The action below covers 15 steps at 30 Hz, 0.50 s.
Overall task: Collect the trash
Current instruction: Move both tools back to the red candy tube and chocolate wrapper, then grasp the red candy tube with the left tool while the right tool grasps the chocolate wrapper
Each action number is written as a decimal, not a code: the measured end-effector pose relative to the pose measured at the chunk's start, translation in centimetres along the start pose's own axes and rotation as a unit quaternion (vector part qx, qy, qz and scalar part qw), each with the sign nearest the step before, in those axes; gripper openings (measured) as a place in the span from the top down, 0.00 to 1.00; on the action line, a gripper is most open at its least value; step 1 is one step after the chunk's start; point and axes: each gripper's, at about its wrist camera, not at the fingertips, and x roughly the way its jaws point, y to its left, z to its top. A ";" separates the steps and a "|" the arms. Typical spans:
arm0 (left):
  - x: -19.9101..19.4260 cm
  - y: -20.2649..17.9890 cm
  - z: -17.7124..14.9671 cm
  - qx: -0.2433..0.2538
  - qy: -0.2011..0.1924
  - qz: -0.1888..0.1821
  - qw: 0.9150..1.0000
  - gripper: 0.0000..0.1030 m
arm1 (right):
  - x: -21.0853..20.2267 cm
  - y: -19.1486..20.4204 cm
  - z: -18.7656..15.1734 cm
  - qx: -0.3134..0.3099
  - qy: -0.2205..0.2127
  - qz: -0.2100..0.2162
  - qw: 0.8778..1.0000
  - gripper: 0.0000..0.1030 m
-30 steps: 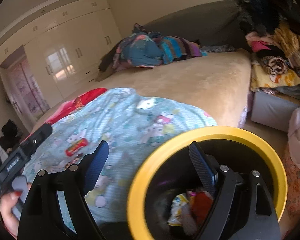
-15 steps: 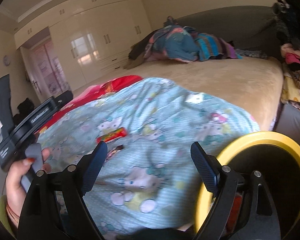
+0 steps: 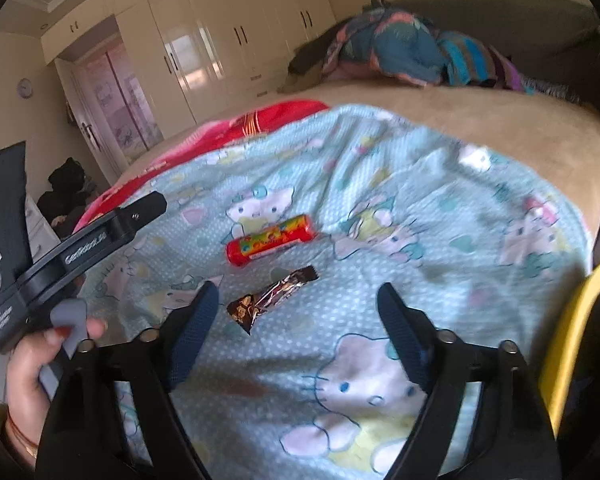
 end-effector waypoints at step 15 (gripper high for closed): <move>4.7 -1.9 0.0 0.066 0.054 -0.047 0.995 0.32 | 6.1 -1.1 -0.4 0.052 0.056 0.039 0.996 0.55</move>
